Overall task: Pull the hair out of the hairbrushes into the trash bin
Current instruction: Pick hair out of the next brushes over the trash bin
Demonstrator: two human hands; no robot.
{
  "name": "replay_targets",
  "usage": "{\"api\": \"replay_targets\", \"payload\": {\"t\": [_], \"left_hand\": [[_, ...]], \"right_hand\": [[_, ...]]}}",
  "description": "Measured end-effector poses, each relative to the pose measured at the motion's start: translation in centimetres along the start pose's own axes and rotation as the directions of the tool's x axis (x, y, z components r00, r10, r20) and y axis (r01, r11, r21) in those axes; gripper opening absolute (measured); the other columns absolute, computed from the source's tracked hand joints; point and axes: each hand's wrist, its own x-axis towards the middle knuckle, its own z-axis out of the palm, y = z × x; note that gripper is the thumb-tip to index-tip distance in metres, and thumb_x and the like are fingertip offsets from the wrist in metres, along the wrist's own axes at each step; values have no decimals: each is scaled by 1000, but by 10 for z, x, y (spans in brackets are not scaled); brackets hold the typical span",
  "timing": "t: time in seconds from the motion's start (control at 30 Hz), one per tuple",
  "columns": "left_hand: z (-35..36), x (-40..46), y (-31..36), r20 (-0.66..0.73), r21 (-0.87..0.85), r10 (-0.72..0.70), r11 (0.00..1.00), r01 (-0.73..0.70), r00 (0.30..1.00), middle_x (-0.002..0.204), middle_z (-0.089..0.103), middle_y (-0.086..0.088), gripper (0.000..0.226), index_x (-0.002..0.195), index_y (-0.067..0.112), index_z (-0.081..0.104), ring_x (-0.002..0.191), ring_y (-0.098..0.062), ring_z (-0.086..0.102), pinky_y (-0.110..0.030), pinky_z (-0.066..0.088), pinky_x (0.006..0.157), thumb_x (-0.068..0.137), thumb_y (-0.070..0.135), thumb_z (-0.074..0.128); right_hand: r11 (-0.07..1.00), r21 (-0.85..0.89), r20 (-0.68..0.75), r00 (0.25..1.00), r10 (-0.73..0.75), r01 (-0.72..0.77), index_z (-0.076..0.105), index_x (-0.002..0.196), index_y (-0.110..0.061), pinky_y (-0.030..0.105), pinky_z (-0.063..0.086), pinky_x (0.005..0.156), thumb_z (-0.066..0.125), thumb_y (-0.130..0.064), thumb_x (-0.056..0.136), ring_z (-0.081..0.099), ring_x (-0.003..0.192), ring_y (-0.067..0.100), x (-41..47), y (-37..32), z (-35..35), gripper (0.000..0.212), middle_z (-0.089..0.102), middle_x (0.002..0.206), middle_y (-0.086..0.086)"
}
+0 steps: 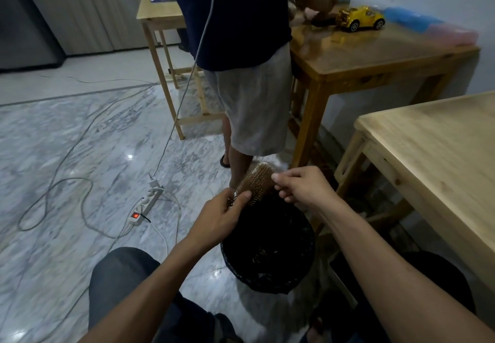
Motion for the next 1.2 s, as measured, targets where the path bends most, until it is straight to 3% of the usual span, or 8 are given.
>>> {"api": "replay_targets", "payload": {"t": [0.27,0.6,0.7,0.8,0.87,1.03,1.1,1.2], "left_hand": [[-6,18,-30,-82,20,-167,985,169,983,67,59,-2,58,89,10,61,61,-21,55,-36,41,58,96,66,48],[-24,17,-48,-158,-275,-366,908,315,917,59,47,-4,65,103,-3,58,42,-14,41,-28,30,41,98,61,51],[-21,14,-36,-149,-275,-316,924,267,937,56,46,-2,64,101,2,60,44,-16,43,-30,32,43,96,65,50],[-21,11,-20,-137,-215,-239,954,207,961,59,51,-4,57,94,12,63,49,-17,49,-34,37,47,94,68,50],[-21,12,-9,-138,-160,-189,973,167,972,61,53,-2,58,91,14,63,53,-18,49,-39,38,53,93,70,50],[-16,15,22,-74,-89,-112,990,106,991,67,60,1,54,89,14,62,55,-14,51,-34,38,55,95,67,50],[-14,14,31,-45,-83,-92,993,88,995,66,61,5,51,87,18,63,52,-9,53,-31,39,53,95,66,51],[-16,14,37,3,-162,-112,981,111,994,59,56,7,50,88,15,62,45,-7,50,-30,37,49,96,64,53]], "right_hand": [[998,48,-219,974,55,-45,78,82,-7,30,51,66,73,-22,94,62,68,15,1,3,-14,20,72,77,7],[986,164,-390,916,96,-33,74,99,-11,31,50,71,66,-23,99,63,79,14,8,14,-47,14,71,91,5],[995,53,-276,956,95,-84,74,113,-12,33,55,75,64,-25,100,67,86,16,11,20,-36,21,73,97,4],[959,-260,-185,980,67,-115,59,141,-19,36,54,93,62,-25,98,63,111,23,11,20,-28,44,64,132,3],[910,-410,-124,992,16,-65,44,154,-25,34,52,88,64,-26,94,60,112,25,7,17,-22,63,49,148,5],[986,-160,198,980,-16,48,39,156,-27,26,57,64,83,-30,82,73,92,16,3,20,-2,87,54,144,4],[988,-113,250,965,-76,107,52,147,-26,22,55,61,84,-34,82,74,84,12,3,23,7,73,64,135,0],[985,-11,205,964,-167,173,73,115,-22,23,53,58,78,-27,90,68,71,11,3,24,19,26,77,99,-2]]}}
